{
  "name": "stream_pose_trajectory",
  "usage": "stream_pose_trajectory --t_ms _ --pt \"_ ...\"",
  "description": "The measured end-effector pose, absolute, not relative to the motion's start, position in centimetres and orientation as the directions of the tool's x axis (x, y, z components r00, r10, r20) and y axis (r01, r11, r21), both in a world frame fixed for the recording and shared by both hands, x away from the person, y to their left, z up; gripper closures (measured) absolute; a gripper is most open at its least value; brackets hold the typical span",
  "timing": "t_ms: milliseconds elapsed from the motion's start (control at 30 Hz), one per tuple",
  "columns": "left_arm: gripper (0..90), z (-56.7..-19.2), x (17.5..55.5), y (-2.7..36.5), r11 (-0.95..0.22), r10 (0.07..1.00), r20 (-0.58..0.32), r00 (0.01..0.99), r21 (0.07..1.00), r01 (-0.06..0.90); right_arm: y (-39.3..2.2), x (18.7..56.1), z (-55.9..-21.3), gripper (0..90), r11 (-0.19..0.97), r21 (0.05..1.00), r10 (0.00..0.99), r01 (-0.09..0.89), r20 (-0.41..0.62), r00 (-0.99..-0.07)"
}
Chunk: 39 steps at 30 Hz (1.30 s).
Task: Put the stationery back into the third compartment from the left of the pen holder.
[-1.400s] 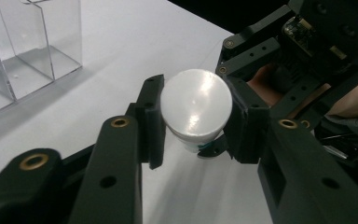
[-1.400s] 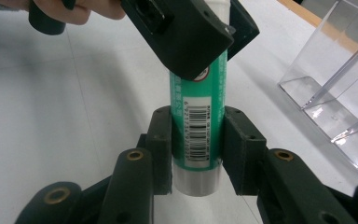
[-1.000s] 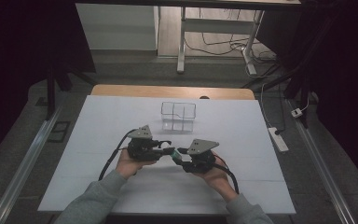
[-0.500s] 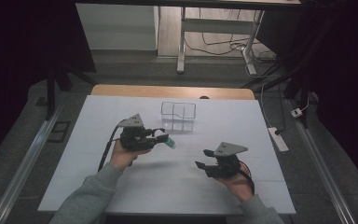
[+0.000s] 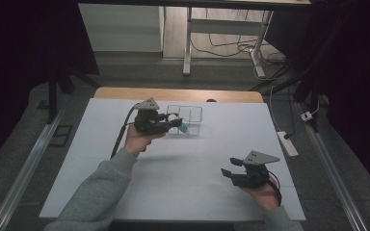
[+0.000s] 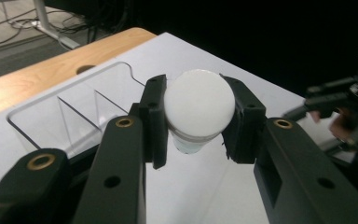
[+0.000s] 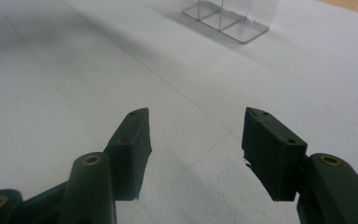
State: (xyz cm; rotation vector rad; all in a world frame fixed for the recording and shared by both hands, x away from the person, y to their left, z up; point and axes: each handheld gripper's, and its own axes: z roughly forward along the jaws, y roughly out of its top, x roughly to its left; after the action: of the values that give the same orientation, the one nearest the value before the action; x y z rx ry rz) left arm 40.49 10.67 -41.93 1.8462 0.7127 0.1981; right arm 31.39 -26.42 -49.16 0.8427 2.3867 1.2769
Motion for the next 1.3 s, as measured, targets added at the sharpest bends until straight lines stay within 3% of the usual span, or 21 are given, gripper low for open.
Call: stream_pose_trajectory --t_ms 933,967,1033,1100,1300 --pt "62.5 -42.5 48.1 5.7 -0.312 0.623 -0.165 0.765 0.844 0.436 -26.7 31.6 -50.0 39.2 0.475 0.802 0.620 0.364 -0.011 -0.784" --pt "57.7 -42.5 48.1 5.6 -0.317 0.629 -0.156 0.762 0.844 0.434 -26.7 31.6 -50.0 39.2 0.476 0.801 0.620 0.364 -0.012 -0.785" --pt "37.0 -42.4 47.9 5.6 -0.320 0.632 -0.159 0.759 0.838 0.442 -26.7 31.7 -50.0 39.0 0.473 0.802 0.620 0.365 -0.009 -0.785" --pt "32.9 -42.0 47.4 6.1 -0.328 0.623 -0.152 0.768 0.840 0.432 -26.8 31.6 -50.0 39.0 0.477 0.798 0.622 0.368 -0.011 -0.783" --pt "32.2 -41.7 44.7 8.4 -0.355 0.607 -0.111 0.787 0.848 0.394 -27.0 31.6 -50.0 39.0 0.469 0.802 0.628 0.370 -0.008 -0.778"
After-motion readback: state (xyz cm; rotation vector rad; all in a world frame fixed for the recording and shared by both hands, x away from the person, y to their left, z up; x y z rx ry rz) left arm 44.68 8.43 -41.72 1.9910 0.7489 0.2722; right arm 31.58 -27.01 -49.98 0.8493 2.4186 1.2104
